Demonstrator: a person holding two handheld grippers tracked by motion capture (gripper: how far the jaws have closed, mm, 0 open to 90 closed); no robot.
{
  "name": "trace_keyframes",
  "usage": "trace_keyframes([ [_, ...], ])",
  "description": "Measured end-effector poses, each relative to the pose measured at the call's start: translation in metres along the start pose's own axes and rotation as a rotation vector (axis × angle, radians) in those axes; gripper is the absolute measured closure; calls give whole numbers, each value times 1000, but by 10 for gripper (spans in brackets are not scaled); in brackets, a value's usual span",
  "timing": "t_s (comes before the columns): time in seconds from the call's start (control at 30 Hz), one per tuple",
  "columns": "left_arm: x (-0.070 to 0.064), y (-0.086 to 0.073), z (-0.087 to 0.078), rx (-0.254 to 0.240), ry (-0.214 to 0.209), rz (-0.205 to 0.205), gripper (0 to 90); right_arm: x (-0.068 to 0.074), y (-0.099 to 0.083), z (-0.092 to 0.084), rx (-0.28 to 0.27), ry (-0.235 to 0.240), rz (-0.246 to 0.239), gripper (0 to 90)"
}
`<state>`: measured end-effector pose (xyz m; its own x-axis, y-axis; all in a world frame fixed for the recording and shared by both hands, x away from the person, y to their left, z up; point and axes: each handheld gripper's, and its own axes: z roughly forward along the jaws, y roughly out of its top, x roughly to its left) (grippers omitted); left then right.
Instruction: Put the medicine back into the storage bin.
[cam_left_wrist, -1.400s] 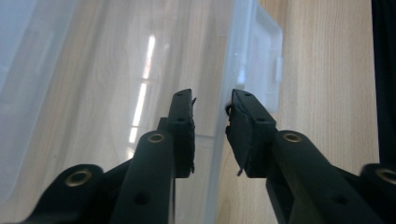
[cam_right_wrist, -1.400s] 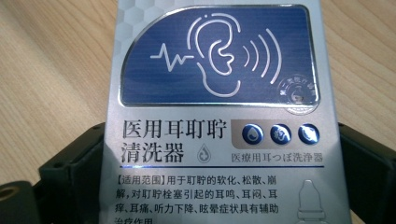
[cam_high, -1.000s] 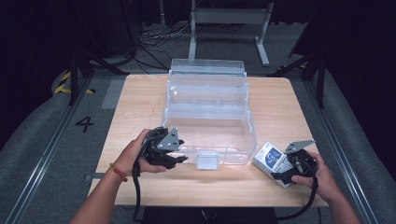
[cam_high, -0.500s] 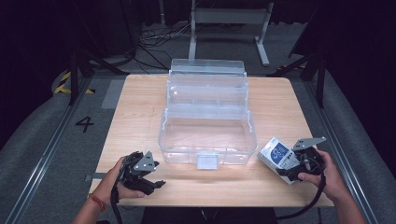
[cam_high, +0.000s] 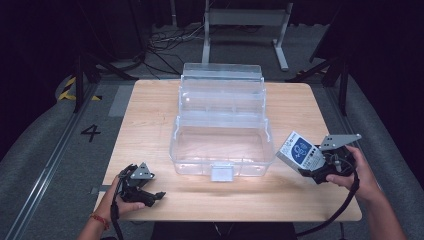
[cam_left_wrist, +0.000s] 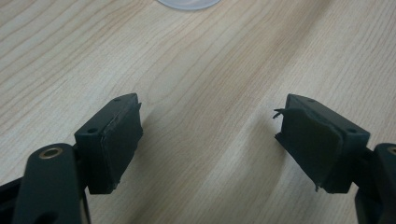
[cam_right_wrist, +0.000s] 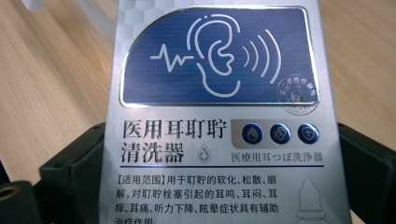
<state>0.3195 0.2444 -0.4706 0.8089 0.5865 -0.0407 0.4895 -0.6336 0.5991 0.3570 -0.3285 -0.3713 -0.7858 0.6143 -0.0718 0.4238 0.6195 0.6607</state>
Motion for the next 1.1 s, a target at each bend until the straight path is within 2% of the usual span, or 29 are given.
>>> trace_keyframes([
  [0.07, 1, -2, 1, -24, 3, -14, 213, -1, 13, -3, -10, 3, -36, 54],
  [0.13, 1, -5, 2, -41, 23, 13, 211, 0, 22, -5, -13, 6, -62, 54],
  [0.2, 1, -8, 3, -65, 39, 0, 172, 1, 33, -8, -23, 18, -98, 54],
  [0.27, 2, -12, 5, -106, 30, -4, 157, 2, 44, -10, -31, 33, -129, 54],
  [0.37, 3, -12, 5, -108, 33, 4, 150, 4, 63, -8, -14, 36, -187, 53],
  [0.5, 2, -12, 5, -109, 30, -2, 148, 9, 88, -1, 6, 68, -269, 53],
  [0.8, 3, -12, 5, -109, 31, 0, 148, 25, 134, 35, 94, 134, -410, 53],
  [1.1, 3, -12, 5, -108, 26, 1, 149, 35, 153, 80, 191, 209, -486, 51],
])
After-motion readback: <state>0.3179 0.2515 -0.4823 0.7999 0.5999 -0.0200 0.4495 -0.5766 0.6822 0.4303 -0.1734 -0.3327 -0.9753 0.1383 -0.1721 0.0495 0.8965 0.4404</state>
